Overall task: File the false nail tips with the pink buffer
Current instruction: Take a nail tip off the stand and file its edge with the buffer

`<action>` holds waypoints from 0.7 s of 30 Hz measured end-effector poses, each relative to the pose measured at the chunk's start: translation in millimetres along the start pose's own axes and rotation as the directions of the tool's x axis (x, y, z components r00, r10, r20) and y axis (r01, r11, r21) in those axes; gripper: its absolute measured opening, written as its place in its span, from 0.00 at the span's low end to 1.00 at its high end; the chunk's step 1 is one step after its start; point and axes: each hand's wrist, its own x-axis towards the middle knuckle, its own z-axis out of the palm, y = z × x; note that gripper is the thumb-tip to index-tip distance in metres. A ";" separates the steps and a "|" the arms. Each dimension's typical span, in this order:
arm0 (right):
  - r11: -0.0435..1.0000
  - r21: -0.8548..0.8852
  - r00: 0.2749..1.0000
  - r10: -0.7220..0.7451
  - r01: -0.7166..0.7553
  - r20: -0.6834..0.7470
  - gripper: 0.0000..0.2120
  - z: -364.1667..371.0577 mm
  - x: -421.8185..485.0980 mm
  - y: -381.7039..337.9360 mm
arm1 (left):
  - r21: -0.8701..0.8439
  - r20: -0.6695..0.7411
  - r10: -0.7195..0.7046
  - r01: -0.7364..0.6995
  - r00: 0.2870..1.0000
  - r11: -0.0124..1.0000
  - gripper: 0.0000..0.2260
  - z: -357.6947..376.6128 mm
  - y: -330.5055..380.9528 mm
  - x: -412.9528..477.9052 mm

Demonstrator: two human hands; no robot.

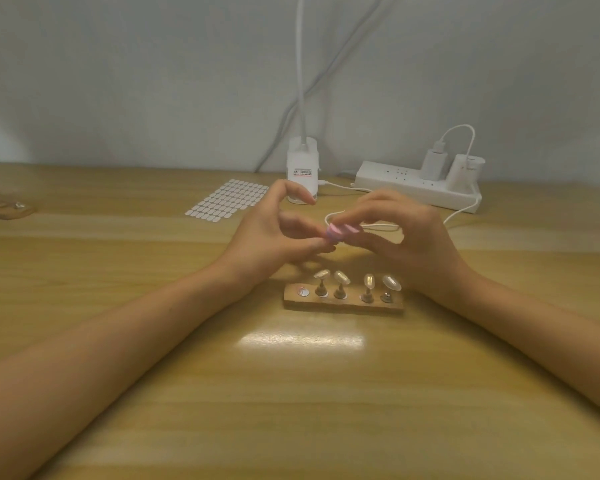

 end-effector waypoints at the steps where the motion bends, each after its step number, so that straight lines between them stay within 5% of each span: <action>1: 0.999 -0.015 0.999 -0.028 0.028 0.018 0.09 1.1 -0.3 -1.0 | 0.003 0.003 0.003 -0.003 1.000 1.000 0.22 0.3 0.0 0.1; 14: 1.000 -0.023 0.998 -0.010 0.009 -0.054 0.07 -1.2 -1.0 2.6 | 0.064 -0.050 0.071 -0.068 0.996 0.996 0.21 1.2 0.3 -3.2; 17: 0.987 0.103 0.982 0.135 -0.122 -0.130 0.12 -3.2 -0.2 2.0 | 0.071 -0.054 0.078 -0.074 0.995 0.995 0.21 2.3 0.3 -3.2; 21: 1.000 0.012 0.999 0.019 -0.018 -0.033 0.07 0.5 -1.3 2.3 | 0.104 -0.051 0.110 -0.104 0.993 0.989 0.22 2.2 0.3 -3.2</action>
